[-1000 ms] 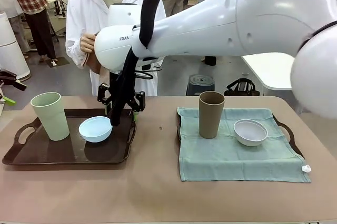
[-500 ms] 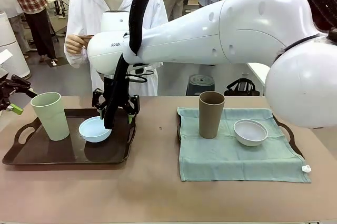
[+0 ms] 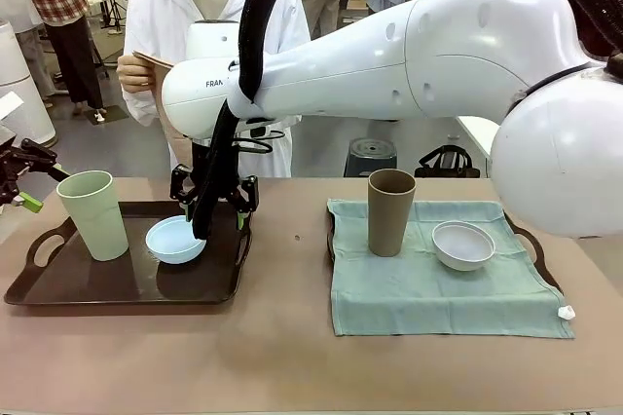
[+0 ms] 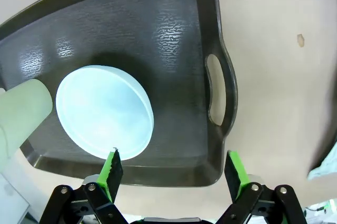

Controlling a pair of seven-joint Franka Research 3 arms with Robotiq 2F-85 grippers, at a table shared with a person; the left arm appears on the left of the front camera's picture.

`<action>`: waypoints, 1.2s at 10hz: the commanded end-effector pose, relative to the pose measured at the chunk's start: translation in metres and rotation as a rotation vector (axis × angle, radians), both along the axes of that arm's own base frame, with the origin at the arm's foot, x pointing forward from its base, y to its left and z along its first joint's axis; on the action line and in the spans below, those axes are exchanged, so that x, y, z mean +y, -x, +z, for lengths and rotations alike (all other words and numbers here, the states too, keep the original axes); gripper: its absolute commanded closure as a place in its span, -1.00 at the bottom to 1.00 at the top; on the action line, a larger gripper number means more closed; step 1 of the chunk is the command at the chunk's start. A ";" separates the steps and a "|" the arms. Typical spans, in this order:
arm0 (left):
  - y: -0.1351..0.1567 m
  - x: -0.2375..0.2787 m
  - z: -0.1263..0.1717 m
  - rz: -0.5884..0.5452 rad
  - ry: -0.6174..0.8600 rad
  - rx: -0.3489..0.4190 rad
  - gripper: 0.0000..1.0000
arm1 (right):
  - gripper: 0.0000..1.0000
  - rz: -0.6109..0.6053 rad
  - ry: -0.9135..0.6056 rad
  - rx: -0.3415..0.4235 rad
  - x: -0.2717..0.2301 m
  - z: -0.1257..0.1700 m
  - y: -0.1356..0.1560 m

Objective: Set up a tray with a mat and arrange the tableware.
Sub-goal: Pick up the Picnic Bowl and Reusable plastic cup from the Handle tray in front of the human's position and hold them in the air.

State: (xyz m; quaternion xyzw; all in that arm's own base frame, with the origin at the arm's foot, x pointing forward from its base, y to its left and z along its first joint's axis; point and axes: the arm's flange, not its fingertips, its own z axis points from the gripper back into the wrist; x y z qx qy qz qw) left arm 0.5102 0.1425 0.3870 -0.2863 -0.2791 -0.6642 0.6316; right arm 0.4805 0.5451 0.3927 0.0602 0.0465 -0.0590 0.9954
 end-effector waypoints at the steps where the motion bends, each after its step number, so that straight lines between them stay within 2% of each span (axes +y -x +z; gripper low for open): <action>1: 0.000 0.000 0.000 0.000 0.000 0.000 -1.00 | -1.00 0.054 -0.038 -0.013 -0.003 0.000 0.001; 4: -0.010 -0.009 -0.018 0.003 0.005 0.030 -1.00 | -1.00 0.117 -0.064 -0.039 0.007 -0.006 -0.001; 5: -0.018 -0.007 -0.032 0.009 0.030 0.074 -1.00 | -1.00 0.128 -0.071 -0.044 0.008 -0.009 -0.001; 7: -0.027 -0.008 -0.053 0.006 0.085 0.110 -1.00 | -1.00 0.140 -0.078 -0.039 0.011 -0.014 -0.002; 10: -0.027 -0.014 -0.073 0.028 0.166 0.095 -1.00 | -1.00 0.175 -0.084 -0.031 0.020 -0.024 -0.003; 12: -0.026 -0.016 -0.075 0.039 0.192 0.080 -1.00 | -1.00 0.195 -0.090 -0.038 0.027 -0.029 -0.006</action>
